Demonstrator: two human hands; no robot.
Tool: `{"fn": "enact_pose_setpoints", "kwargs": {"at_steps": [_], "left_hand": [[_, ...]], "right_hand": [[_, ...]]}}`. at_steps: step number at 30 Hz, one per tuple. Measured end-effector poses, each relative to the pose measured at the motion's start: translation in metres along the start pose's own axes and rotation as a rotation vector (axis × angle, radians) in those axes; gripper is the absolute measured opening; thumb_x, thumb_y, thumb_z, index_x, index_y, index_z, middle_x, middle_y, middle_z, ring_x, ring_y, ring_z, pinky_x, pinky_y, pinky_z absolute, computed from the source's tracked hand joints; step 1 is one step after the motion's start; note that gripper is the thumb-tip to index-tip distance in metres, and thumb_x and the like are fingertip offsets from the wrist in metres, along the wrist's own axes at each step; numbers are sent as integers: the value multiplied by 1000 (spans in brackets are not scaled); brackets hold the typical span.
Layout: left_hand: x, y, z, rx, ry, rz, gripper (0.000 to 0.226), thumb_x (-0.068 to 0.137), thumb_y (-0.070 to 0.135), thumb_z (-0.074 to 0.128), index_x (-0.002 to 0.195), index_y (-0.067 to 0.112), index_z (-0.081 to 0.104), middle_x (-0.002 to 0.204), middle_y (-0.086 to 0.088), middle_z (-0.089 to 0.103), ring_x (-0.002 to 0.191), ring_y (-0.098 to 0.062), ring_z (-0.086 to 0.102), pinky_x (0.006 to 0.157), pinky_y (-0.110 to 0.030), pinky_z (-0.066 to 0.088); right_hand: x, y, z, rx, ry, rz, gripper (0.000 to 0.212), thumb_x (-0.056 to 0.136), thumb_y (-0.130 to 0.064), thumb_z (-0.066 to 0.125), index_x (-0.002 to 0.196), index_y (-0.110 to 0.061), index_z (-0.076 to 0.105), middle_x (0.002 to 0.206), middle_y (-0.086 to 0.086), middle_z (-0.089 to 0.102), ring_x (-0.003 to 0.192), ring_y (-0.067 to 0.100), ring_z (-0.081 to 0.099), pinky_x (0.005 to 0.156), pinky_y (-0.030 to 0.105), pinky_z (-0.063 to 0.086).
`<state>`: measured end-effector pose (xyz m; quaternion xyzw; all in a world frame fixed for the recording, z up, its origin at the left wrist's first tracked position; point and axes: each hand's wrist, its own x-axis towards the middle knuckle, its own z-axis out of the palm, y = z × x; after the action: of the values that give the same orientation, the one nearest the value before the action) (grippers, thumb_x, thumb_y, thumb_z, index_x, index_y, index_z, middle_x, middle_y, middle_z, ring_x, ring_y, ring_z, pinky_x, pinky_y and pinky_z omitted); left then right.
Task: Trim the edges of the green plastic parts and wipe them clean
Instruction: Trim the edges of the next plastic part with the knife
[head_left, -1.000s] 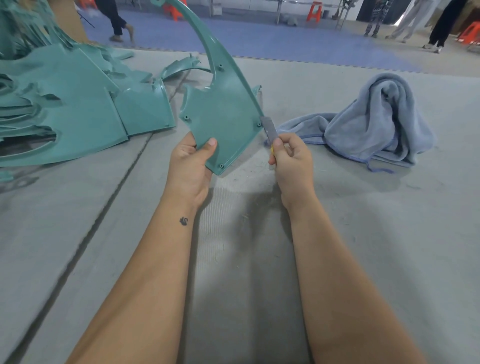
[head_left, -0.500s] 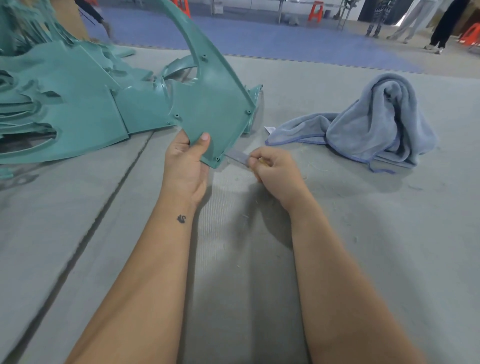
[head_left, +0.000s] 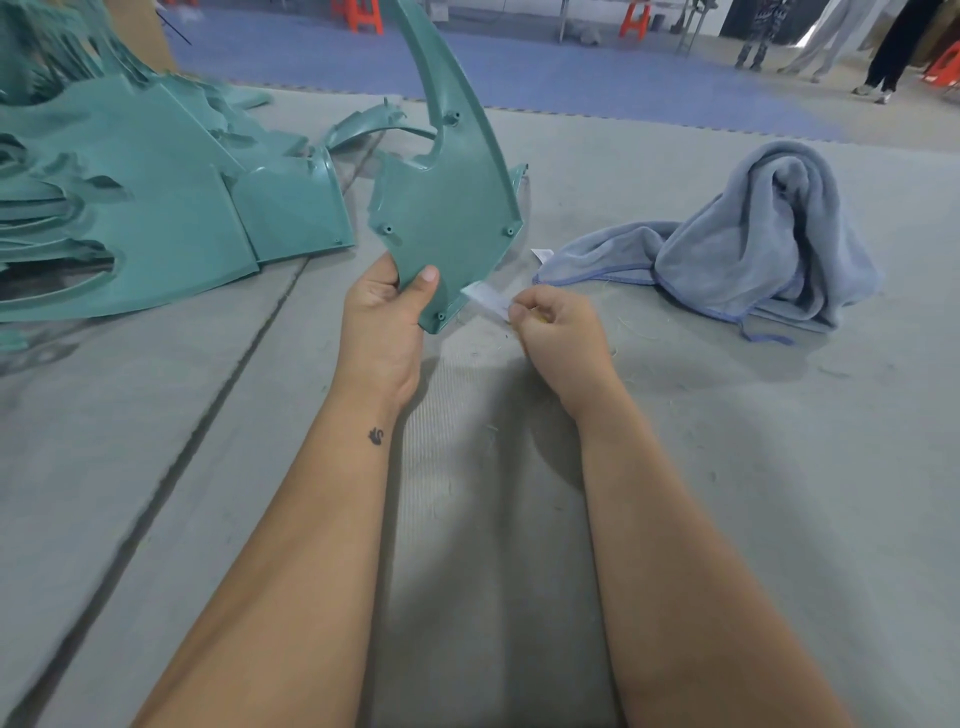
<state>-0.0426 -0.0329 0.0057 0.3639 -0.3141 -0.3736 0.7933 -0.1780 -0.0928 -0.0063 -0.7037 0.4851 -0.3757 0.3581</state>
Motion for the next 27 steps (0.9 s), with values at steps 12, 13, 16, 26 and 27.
{"fn": "enact_pose_setpoints", "kwargs": {"at_steps": [12,13,16,26,27], "left_hand": [[2,7,1,-132,80,-43,32,95,-12,40,123,-5,54,95,-2,71,96,-19,66,96,-35,52],[2,8,-1,-164,88,-58,29,96,-11,40,117,0,57,96,-2,71,93,-18,67,92,-35,54],[5,10,-5,-219,145,-122,24,99,-4,41,110,8,58,97,-4,71,87,-18,70,82,-37,58],[3,10,-3,-278,87,-222,26,98,-4,42,110,10,60,93,-4,75,85,-17,72,69,-29,58],[2,9,-2,-268,63,-219,28,98,-4,42,110,12,61,95,-3,75,86,-17,72,70,-29,59]], "right_hand": [[-4,-5,0,-285,-144,-129,19,93,-21,58,75,-29,57,68,-10,53,79,20,55,75,32,43],[-6,-6,0,-280,-183,-149,20,92,-19,59,74,-28,58,66,-12,54,76,16,55,74,29,43],[-9,-12,-3,77,-176,-74,27,90,-11,59,66,-23,59,51,-12,48,51,2,43,55,15,36],[-3,-11,-8,-275,176,31,38,98,-41,43,85,-22,74,111,-11,65,112,14,48,92,34,26],[-4,-17,-7,-4,164,12,38,99,-42,44,83,-24,73,108,-11,67,106,9,52,91,30,30]]}}
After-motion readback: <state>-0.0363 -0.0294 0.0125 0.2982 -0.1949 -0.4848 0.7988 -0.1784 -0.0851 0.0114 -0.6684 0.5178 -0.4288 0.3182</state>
